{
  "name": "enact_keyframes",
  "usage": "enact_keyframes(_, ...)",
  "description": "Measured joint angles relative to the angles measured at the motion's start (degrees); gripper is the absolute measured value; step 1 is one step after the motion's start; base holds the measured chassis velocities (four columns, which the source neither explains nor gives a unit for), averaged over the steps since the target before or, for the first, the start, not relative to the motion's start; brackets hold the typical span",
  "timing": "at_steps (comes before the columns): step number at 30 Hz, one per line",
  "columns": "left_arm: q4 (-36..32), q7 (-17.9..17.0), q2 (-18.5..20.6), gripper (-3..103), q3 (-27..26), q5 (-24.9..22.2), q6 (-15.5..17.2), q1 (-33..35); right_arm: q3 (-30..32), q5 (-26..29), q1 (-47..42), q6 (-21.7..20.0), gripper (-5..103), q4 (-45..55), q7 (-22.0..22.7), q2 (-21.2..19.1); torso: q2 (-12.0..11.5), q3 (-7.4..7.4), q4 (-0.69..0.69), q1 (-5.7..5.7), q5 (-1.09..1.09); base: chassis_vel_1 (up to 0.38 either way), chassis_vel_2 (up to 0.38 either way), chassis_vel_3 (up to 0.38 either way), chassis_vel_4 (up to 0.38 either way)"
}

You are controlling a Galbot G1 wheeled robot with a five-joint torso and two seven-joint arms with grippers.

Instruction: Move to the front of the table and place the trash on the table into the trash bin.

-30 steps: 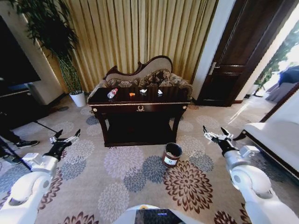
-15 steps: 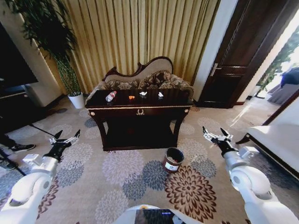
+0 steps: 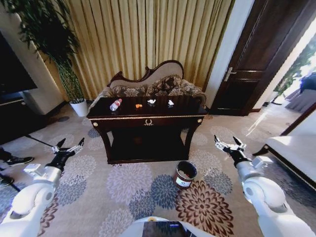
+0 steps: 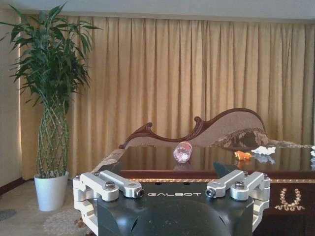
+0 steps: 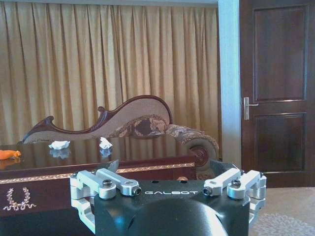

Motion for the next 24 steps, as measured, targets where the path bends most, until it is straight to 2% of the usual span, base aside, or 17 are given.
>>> enact_keyframes(24, 0.57, 1.35, -0.87, 100, -0.18, 0.03, -1.68, 0.81, -0.64, -0.49, -0.09, -0.01, 100, 0.15, 0.00, 0.37, 0.00, 0.00, 0.00, 0.00, -0.01, -0.103, 0.153, 0.098, -0.144)
